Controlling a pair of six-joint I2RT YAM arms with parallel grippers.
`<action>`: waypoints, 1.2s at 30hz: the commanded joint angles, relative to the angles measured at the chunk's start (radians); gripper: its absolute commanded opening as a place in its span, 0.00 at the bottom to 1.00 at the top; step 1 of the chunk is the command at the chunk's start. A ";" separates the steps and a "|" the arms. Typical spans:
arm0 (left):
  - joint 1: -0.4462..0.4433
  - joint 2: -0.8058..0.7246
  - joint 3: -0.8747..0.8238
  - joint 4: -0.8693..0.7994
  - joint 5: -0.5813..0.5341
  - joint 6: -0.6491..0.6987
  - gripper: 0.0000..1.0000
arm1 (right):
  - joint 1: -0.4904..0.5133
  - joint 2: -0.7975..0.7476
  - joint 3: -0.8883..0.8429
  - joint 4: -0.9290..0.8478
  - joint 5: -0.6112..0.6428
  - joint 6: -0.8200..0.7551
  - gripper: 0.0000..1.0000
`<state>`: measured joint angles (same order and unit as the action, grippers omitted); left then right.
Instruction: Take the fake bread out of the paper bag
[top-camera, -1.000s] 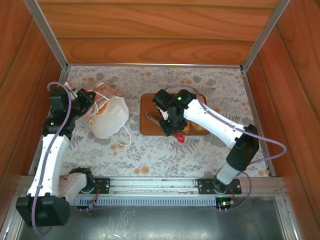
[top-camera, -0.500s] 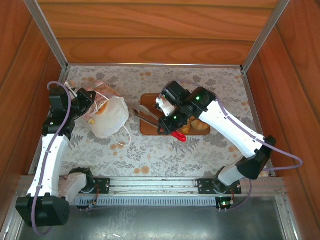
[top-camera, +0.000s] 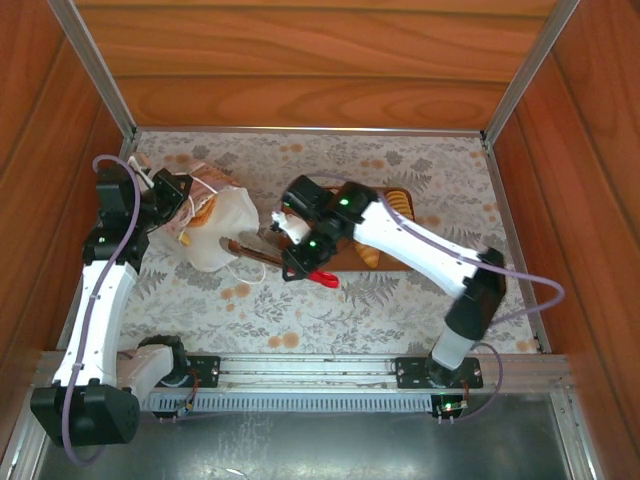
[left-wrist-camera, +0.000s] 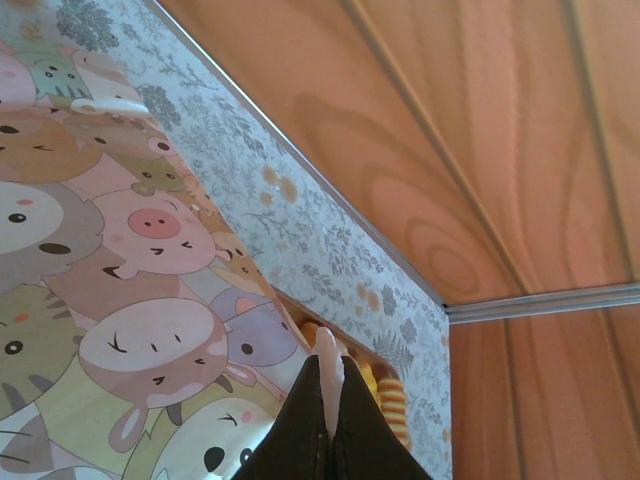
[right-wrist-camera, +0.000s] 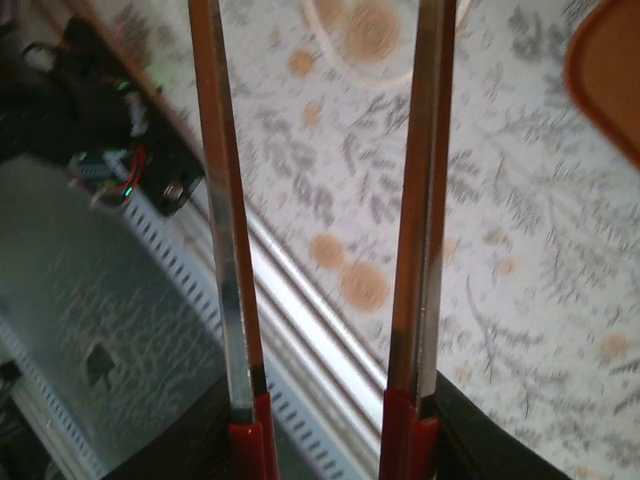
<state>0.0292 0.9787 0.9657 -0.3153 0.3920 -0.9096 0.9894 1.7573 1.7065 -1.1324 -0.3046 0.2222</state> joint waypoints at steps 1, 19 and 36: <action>-0.002 0.008 0.038 0.004 0.026 -0.008 0.00 | 0.014 0.131 0.126 0.054 0.083 0.028 0.41; -0.044 0.038 0.057 0.007 0.038 -0.012 0.00 | 0.011 0.467 0.306 0.353 -0.052 0.395 0.40; -0.061 0.040 0.036 0.024 0.034 -0.016 0.00 | -0.010 0.569 0.330 0.480 -0.125 0.543 0.41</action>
<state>-0.0277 1.0183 0.9939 -0.3138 0.4168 -0.9176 0.9886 2.3116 2.0304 -0.7086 -0.3702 0.7185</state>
